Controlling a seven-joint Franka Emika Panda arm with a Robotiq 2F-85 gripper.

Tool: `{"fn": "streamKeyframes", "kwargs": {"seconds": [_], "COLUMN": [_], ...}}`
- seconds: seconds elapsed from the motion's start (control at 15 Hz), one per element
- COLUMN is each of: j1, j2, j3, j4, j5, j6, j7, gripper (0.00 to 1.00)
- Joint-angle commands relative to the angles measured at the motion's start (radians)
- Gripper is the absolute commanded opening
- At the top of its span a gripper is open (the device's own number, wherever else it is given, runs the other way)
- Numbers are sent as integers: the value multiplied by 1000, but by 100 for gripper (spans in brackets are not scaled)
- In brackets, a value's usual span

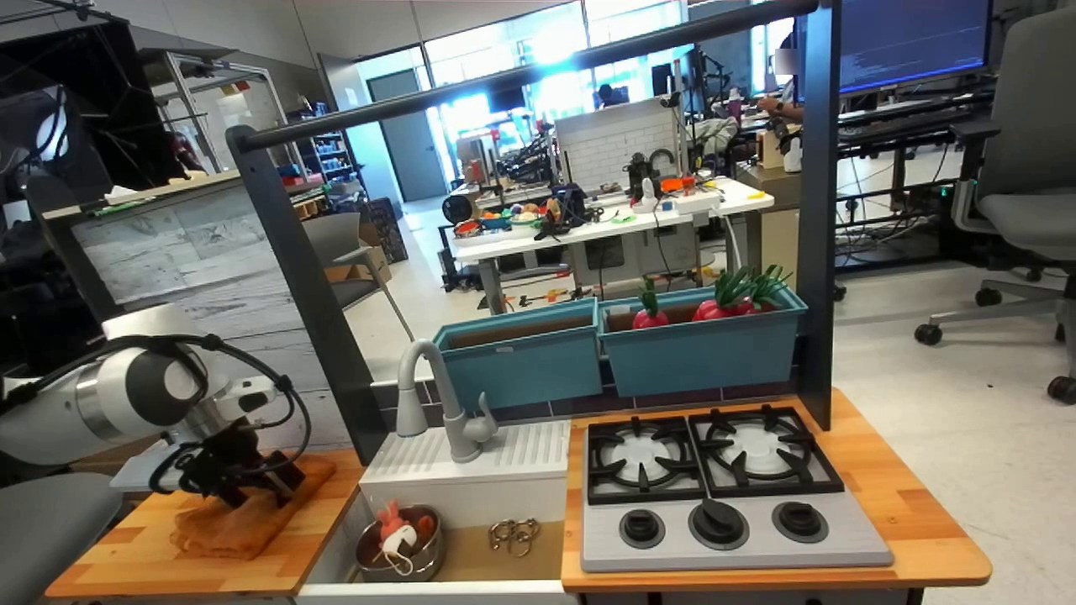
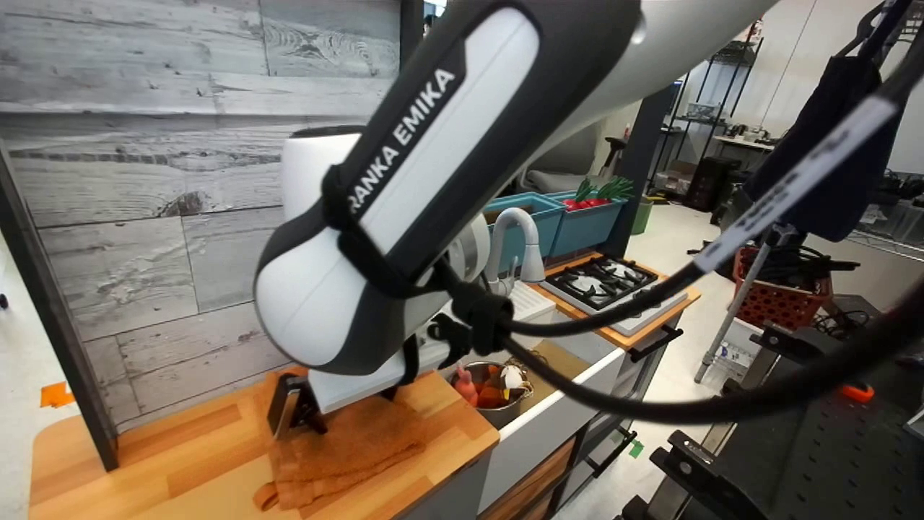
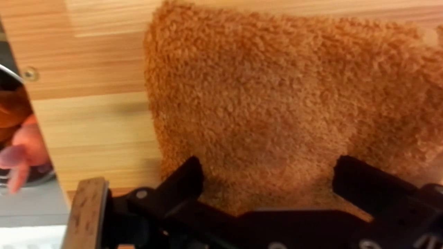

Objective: Wipe the counter with the towel, then pick up the plush toy from the sink and put them on the stove and counter

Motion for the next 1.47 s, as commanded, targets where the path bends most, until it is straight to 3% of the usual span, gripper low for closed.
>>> {"fn": "streamKeyframes", "kwargs": {"seconds": [0.0,0.33,0.6,0.73,0.93,1.2,1.4], "j1": [-59,-96,-21,48,67,0,-44], "j2": [-89,-127,-116,-79,-47,-40,-33], "j3": [-21,60,117,69,-15,-72,-66], "j4": [-198,-311,-296,-204,-92,-51,-58], "j5": [42,58,25,4,12,40,46], "j6": [84,111,106,88,51,59,57], "j7": [44,-42,-101,-59,13,75,79], "gripper": [100,100,100,100,100,100,100]}}
